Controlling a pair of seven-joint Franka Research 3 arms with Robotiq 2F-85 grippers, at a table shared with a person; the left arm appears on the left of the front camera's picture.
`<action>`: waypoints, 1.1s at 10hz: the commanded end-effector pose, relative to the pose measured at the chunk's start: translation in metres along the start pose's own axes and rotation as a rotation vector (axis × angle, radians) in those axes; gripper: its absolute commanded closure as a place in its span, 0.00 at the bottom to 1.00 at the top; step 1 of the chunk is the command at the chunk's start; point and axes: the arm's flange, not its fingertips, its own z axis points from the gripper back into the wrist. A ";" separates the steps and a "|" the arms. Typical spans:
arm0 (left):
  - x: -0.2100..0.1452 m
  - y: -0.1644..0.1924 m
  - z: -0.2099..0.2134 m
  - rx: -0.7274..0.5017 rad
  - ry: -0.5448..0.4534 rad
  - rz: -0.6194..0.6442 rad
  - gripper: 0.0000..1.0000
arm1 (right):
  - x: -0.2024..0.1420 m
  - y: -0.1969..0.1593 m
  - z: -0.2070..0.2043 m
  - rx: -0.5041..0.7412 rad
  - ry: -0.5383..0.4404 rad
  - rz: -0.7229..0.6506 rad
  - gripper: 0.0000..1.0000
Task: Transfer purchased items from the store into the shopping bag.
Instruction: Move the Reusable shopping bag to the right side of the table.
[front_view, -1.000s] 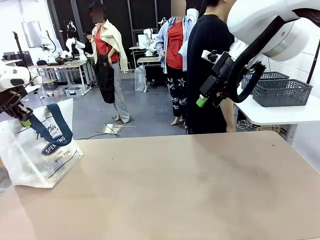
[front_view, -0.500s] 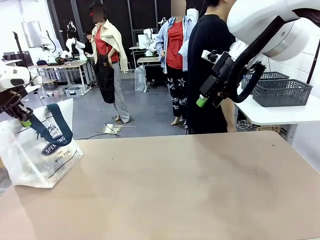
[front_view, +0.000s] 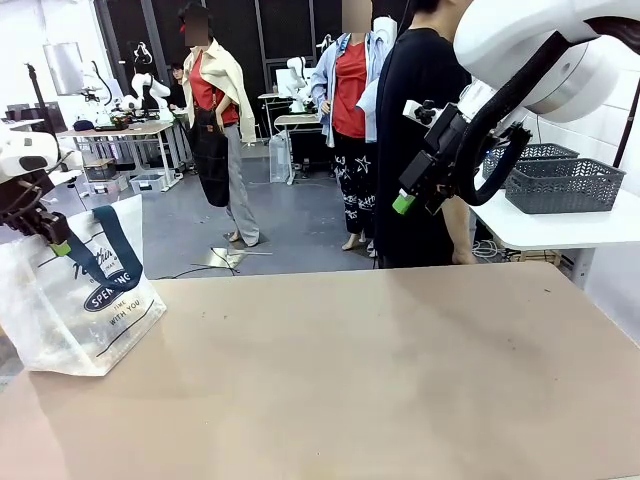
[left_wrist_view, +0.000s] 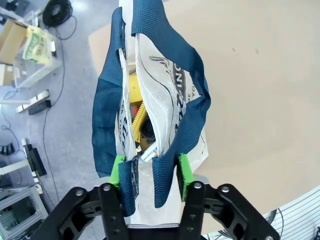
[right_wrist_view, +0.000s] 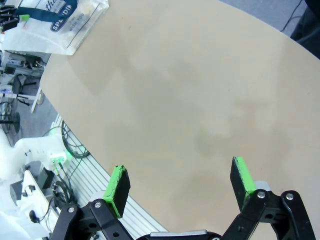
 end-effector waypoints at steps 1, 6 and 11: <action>-0.001 0.001 0.005 -0.021 -0.001 0.031 0.00 | 0.001 0.001 0.000 0.013 -0.011 -0.016 0.00; 0.000 -0.001 0.012 -0.022 -0.008 0.027 0.00 | 0.001 0.001 0.000 0.013 -0.011 -0.016 0.00; 0.000 0.000 0.014 -0.020 -0.003 0.034 0.00 | 0.001 0.001 0.000 0.013 -0.011 -0.016 0.00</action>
